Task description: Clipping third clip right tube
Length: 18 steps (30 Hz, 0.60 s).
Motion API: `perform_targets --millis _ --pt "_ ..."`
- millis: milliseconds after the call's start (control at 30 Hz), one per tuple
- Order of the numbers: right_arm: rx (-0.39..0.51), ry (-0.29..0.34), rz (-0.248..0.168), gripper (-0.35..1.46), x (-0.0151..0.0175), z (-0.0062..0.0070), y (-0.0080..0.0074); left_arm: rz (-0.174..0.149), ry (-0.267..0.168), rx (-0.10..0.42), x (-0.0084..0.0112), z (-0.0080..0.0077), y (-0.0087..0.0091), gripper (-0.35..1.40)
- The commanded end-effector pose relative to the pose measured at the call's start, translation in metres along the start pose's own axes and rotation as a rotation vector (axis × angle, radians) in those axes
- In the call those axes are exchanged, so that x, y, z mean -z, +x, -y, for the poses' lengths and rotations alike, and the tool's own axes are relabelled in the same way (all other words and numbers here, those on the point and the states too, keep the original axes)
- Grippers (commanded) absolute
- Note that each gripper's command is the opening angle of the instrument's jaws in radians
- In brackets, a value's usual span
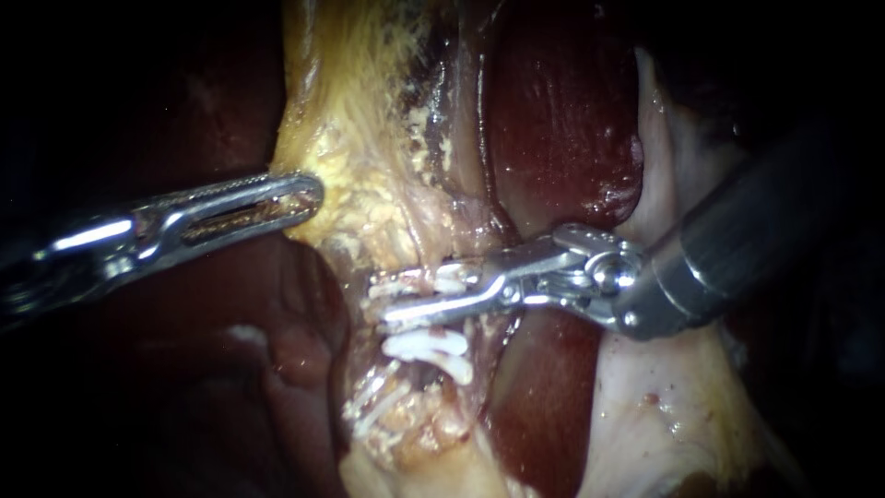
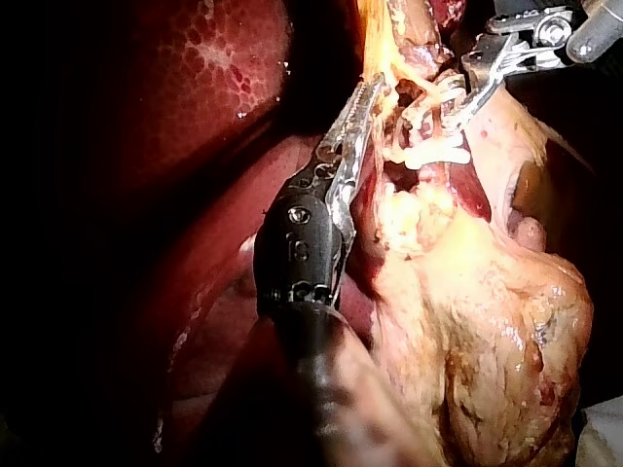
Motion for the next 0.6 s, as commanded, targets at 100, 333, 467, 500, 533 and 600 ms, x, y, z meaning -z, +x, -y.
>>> perform_targets --millis 100,333,467,500,533,600 --pt "-0.020 -0.015 -0.015 -0.17 0.0005 -0.0008 0.0000 0.000 0.000 0.000 0.0000 0.0000 0.0000 -0.35" --pt "-0.080 -0.118 0.063 -0.35 0.0016 -0.0024 -0.0014 0.000 0.000 0.000 0.0000 0.0000 0.0000 -0.35" --pt "-0.088 -0.116 0.078 -0.35 0.0010 -0.0025 -0.0021 0.000 0.000 0.000 0.0000 0.0000 0.0000 -0.35" --pt "-0.088 -0.114 0.080 -0.35 0.0009 -0.0025 -0.0021 0.000 0.000 0.000 0.0000 0.0000 0.0000 -0.35" --pt "-0.088 -0.114 0.080 -0.35 0.0008 -0.0024 -0.0021 0.000 0.000 0.000 0.0000 0.0000 0.0000 -0.35" --pt "-0.088 -0.111 0.083 -0.35 0.0008 -0.0023 -0.0021 0.000 0.000 0.000 0.0000 0.0000 0.0000 -0.35"
